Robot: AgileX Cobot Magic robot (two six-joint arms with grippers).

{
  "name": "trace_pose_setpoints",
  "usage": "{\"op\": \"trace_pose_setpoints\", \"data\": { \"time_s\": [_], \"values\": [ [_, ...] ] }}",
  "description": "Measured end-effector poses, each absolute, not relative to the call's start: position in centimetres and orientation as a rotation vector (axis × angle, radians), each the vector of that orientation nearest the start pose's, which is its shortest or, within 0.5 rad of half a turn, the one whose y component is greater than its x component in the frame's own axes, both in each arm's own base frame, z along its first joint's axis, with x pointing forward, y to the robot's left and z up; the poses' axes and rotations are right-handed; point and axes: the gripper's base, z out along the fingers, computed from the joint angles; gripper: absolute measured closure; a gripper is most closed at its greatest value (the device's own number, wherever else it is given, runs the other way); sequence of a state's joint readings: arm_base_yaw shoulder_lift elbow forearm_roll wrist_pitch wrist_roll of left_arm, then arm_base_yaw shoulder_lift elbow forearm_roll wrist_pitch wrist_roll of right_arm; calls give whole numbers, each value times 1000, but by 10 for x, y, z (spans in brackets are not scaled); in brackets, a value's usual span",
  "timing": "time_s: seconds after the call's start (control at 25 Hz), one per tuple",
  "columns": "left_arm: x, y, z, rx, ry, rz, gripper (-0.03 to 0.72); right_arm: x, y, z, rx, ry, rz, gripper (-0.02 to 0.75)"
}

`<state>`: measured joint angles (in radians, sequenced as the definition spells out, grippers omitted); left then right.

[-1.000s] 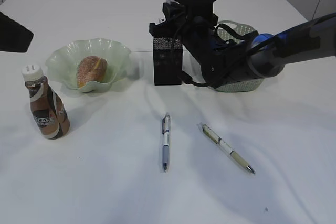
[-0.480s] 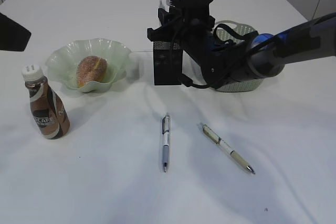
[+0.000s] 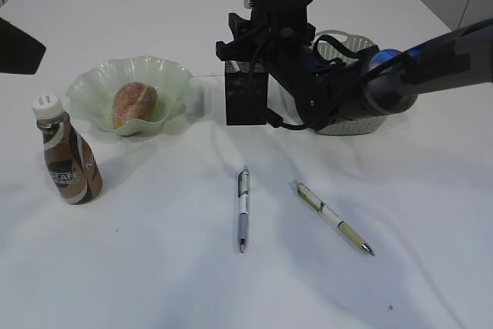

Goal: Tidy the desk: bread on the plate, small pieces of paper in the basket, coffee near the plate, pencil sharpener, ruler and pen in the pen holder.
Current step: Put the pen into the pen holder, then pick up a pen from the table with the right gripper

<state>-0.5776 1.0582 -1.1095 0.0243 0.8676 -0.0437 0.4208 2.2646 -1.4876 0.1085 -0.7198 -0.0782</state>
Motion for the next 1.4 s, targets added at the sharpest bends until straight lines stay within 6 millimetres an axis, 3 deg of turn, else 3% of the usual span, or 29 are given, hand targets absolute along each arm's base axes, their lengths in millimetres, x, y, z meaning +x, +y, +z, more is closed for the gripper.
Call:
{"op": "trace_pose_setpoints", "data": {
  "time_s": [0.24, 0.44, 0.52, 0.56, 0.68, 0.84, 1.4],
  "values": [
    [176, -112, 384, 621, 2232, -284, 348, 466, 202, 178, -271, 1545, 282, 395],
    [176, -112, 384, 620, 2228, -283, 348, 461, 201, 201, -290, 1610, 286, 395],
    [176, -112, 384, 621, 2229, -283, 348, 456, 199, 219, -306, 1661, 289, 395],
    [176, -112, 384, 620, 2227, -282, 348, 455, 200, 215, -315, 1695, 287, 395],
    [176, -112, 384, 620, 2227, -282, 348, 448, 197, 234, -335, 1754, 290, 395],
    [176, -112, 384, 620, 2226, -283, 348, 439, 195, 244, -380, 1844, 277, 396],
    [176, -112, 384, 619, 2226, -287, 348, 406, 185, 248, -558, 2226, 221, 400]
  ]
}}
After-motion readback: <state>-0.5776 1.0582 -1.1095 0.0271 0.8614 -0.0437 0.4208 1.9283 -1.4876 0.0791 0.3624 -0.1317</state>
